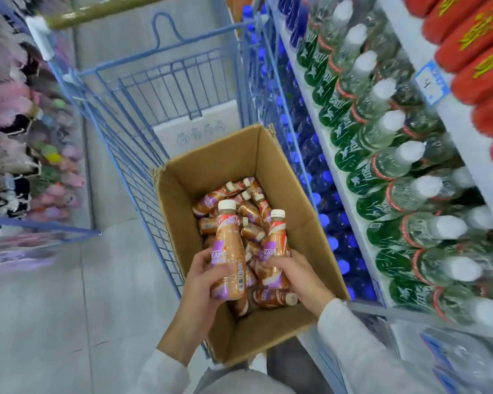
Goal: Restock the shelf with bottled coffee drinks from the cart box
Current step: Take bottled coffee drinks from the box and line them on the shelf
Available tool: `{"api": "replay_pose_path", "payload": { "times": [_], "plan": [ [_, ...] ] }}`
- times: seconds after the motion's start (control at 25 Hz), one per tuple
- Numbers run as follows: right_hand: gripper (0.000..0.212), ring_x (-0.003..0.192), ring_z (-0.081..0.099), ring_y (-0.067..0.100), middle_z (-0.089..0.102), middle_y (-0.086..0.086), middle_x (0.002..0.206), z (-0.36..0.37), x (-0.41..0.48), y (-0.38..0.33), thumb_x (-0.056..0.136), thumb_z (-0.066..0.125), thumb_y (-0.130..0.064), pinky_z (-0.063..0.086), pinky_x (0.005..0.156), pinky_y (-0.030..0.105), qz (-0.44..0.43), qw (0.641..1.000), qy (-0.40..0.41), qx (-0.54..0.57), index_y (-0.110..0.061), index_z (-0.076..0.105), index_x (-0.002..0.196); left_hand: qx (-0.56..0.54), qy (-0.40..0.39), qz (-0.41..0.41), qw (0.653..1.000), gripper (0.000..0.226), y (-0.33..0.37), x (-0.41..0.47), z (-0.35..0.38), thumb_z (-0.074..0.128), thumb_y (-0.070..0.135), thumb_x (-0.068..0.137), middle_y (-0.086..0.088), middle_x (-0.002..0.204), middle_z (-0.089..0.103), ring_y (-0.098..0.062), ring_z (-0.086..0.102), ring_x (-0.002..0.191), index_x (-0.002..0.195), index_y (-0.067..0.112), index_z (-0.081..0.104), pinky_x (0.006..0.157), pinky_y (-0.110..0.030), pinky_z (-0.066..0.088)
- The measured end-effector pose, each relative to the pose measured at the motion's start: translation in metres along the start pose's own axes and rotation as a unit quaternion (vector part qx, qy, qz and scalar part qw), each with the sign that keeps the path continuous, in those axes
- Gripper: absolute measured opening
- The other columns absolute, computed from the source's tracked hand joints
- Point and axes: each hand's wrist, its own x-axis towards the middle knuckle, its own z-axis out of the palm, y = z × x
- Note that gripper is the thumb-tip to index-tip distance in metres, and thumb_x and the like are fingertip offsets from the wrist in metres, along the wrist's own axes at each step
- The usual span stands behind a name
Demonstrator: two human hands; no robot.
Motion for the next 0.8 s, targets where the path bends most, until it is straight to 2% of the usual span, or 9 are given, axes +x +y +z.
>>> {"api": "replay_pose_path", "payload": {
  "times": [0.08, 0.16, 0.24, 0.32, 0.4, 0.52, 0.64, 0.8],
  "plan": [
    [0.06, 0.087, 0.076, 0.025, 0.079, 0.004, 0.095, -0.02, -0.049, -0.014, 0.054, 0.086, -0.028, 0.06, 0.086, 0.046, -0.064, 0.995, 0.017, 0.07, -0.022, 0.07, 0.111, 0.019, -0.045, 0.026, 0.998, 0.065, 0.01, -0.01, 0.021, 0.078, 0.005, 0.062, -0.012, 0.113, 0.069, -0.027, 0.071, 0.097, 0.122, 0.018, 0.057, 0.076, -0.045, 0.059],
    [0.052, 0.075, 0.073, 0.024, 0.076, 0.008, 0.086, -0.04, -0.095, -0.02, 0.048, 0.081, -0.021, 0.057, 0.075, 0.041, -0.127, 0.979, 0.038, 0.153, -0.016, 0.072, 0.099, 0.035, -0.095, 0.045, 0.994, 0.062, 0.014, -0.026, 0.051, 0.076, 0.0, 0.061, -0.011, 0.1, 0.072, -0.025, 0.072, 0.083, 0.118, 0.014, 0.058, 0.069, -0.042, 0.059],
    [0.05, 0.068, 0.068, 0.026, 0.072, 0.01, 0.08, -0.061, -0.134, -0.022, 0.043, 0.079, -0.018, 0.051, 0.072, 0.041, -0.175, 0.958, 0.063, 0.216, -0.012, 0.07, 0.093, 0.044, -0.142, 0.054, 0.987, 0.062, 0.01, -0.044, 0.083, 0.072, 0.002, 0.059, -0.008, 0.09, 0.072, -0.023, 0.07, 0.072, 0.118, 0.012, 0.057, 0.06, -0.036, 0.057],
    [0.049, 0.064, 0.065, 0.024, 0.07, 0.009, 0.076, -0.085, -0.174, -0.015, 0.043, 0.076, -0.012, 0.051, 0.067, 0.037, -0.216, 0.933, 0.094, 0.272, -0.01, 0.069, 0.091, 0.064, -0.188, 0.057, 0.979, 0.063, 0.0, -0.067, 0.116, 0.072, 0.005, 0.057, -0.007, 0.088, 0.071, -0.022, 0.068, 0.069, 0.118, 0.012, 0.057, 0.062, -0.035, 0.053],
    [0.059, 0.061, 0.065, 0.022, 0.071, 0.009, 0.074, -0.116, -0.222, 0.0, 0.039, 0.077, -0.014, 0.054, 0.059, 0.031, -0.25, 0.904, 0.13, 0.321, -0.004, 0.067, 0.096, 0.089, -0.243, 0.063, 0.964, 0.065, -0.017, -0.097, 0.153, 0.079, 0.009, 0.048, -0.005, 0.087, 0.07, -0.019, 0.068, 0.066, 0.11, 0.016, 0.06, 0.06, -0.034, 0.053],
    [0.066, 0.065, 0.068, 0.019, 0.074, 0.005, 0.075, -0.163, -0.293, 0.034, 0.038, 0.085, -0.023, 0.055, 0.06, 0.03, -0.304, 0.87, 0.194, 0.335, -0.005, 0.068, 0.1, 0.134, -0.319, 0.098, 0.933, 0.09, -0.051, -0.148, 0.202, 0.095, 0.026, 0.023, -0.004, 0.084, 0.071, -0.015, 0.067, 0.064, 0.105, 0.015, 0.061, 0.053, -0.027, 0.055],
    [0.057, 0.074, 0.07, 0.021, 0.076, 0.003, 0.08, -0.21, -0.363, 0.085, 0.051, 0.086, -0.017, 0.057, 0.065, 0.032, -0.34, 0.843, 0.256, 0.33, -0.009, 0.067, 0.103, 0.193, -0.387, 0.112, 0.895, 0.083, -0.101, -0.208, 0.246, 0.093, 0.023, 0.031, -0.005, 0.084, 0.074, -0.018, 0.069, 0.066, 0.107, 0.017, 0.061, 0.06, -0.033, 0.057],
    [0.058, 0.067, 0.07, 0.016, 0.076, 0.005, 0.084, -0.256, -0.441, 0.155, 0.052, 0.086, -0.019, 0.056, 0.061, 0.027, -0.379, 0.801, 0.308, 0.347, -0.008, 0.066, 0.105, 0.202, -0.468, 0.098, 0.855, 0.075, -0.171, -0.292, 0.288, 0.086, 0.018, 0.034, -0.006, 0.079, 0.074, -0.018, 0.069, 0.064, 0.104, 0.013, 0.063, 0.059, -0.031, 0.057]
  ]
}}
